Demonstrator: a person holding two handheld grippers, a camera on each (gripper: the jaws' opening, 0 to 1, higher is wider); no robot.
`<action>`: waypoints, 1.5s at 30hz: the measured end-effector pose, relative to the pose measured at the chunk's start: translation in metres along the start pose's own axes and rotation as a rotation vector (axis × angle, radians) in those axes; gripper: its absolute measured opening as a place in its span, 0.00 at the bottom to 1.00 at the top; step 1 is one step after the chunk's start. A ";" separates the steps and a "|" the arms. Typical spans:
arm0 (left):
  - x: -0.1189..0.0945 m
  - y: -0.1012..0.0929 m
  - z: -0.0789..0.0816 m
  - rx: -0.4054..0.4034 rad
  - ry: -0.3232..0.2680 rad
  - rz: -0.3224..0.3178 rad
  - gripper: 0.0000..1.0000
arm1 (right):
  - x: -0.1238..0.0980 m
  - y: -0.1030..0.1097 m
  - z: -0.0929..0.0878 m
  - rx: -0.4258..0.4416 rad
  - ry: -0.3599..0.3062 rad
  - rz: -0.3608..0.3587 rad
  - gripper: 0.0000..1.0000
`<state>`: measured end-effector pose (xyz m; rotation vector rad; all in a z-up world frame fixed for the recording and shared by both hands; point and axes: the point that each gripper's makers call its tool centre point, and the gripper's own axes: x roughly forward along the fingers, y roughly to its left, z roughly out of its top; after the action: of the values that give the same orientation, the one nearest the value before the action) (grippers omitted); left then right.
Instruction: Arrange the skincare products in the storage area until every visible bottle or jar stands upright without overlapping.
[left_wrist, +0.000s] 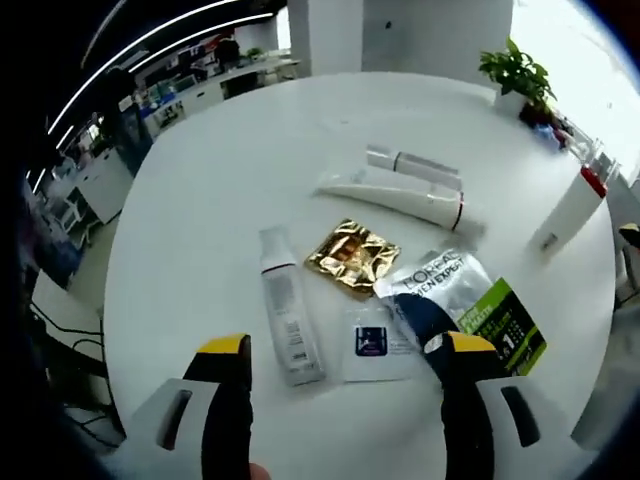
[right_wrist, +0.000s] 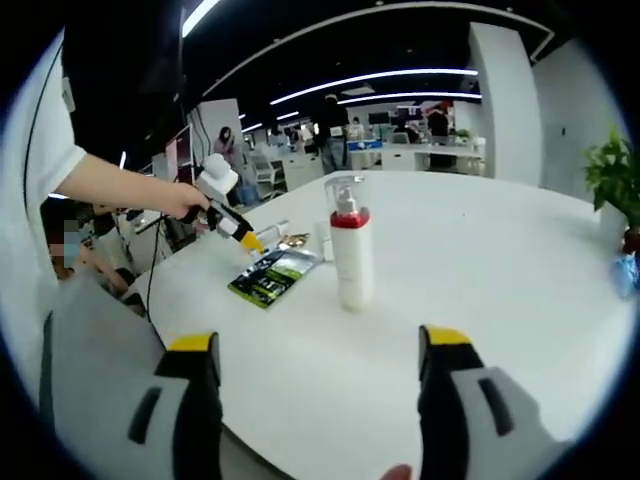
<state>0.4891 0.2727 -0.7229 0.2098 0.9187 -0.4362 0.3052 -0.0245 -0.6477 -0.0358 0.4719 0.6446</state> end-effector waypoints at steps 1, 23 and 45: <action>0.003 0.002 0.002 0.003 0.006 0.002 0.71 | 0.000 0.000 0.000 0.001 0.001 -0.001 0.82; 0.044 0.043 0.015 -0.014 0.207 0.020 0.33 | 0.000 -0.004 -0.003 0.022 0.014 -0.013 0.81; 0.041 0.044 0.015 -0.054 0.231 0.030 0.19 | 0.001 -0.005 -0.005 0.022 0.022 -0.016 0.81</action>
<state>0.5416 0.2957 -0.7478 0.2277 1.1508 -0.3640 0.3066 -0.0286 -0.6527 -0.0256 0.4990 0.6239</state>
